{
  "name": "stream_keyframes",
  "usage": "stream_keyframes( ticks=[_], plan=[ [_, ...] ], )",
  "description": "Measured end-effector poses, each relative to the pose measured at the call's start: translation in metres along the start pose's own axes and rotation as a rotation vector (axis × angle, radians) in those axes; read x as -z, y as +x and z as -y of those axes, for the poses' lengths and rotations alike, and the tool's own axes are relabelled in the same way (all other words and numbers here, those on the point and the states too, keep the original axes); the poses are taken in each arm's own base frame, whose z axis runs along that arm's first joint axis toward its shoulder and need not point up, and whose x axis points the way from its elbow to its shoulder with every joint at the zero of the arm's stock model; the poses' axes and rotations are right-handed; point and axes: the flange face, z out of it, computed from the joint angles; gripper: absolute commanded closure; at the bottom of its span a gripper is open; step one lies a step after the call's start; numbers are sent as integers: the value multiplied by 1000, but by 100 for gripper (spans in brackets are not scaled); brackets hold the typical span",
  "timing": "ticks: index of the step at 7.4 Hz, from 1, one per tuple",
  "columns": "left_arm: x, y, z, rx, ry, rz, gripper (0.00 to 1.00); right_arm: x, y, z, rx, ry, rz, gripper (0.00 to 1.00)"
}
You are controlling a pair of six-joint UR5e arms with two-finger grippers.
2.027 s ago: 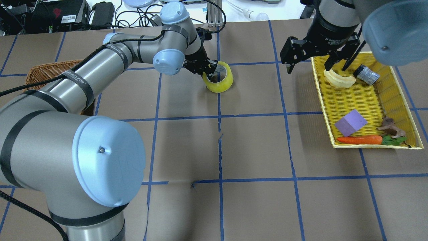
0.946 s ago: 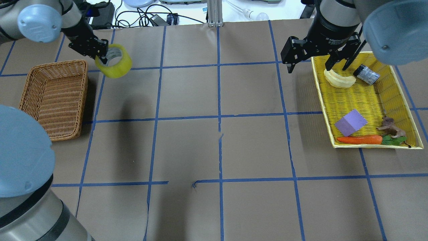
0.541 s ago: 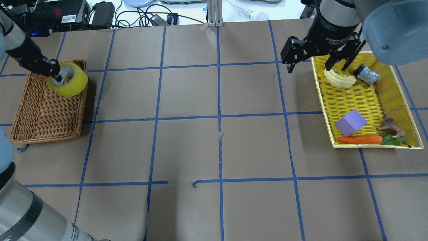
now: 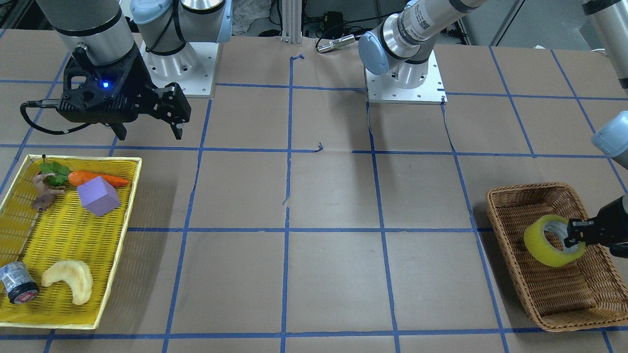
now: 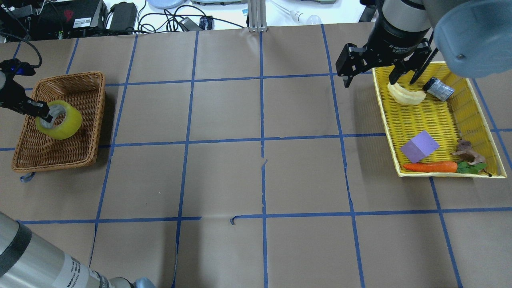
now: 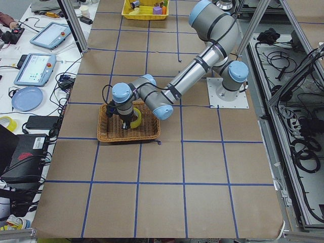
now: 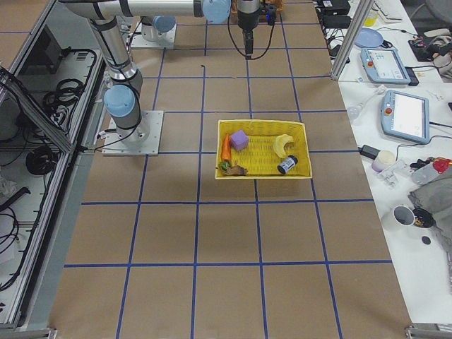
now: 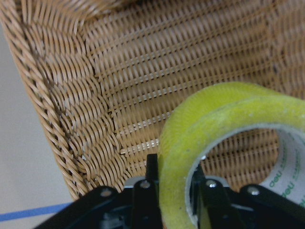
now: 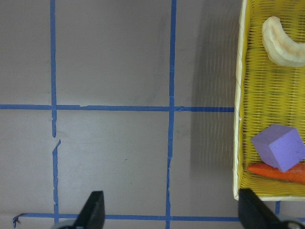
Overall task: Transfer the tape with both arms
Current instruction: 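Open the left gripper to release the tape roll in the basket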
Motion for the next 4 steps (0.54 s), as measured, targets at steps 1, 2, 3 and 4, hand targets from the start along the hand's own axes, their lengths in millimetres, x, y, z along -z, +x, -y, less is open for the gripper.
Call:
stream_keyframes(
  ticks=[1,2,3,4],
  plan=[
    [-2,2,0,2,29,23,11,0,0,0,0,0,0,0],
    [8,6,3,6,67,58,8,0,0,0,0,0,0,0],
    [25,13,8,16,96,86,8,0,0,0,0,0,0,0],
    [48,30,14,38,109,98,8,0,0,0,0,0,1,0]
  ],
)
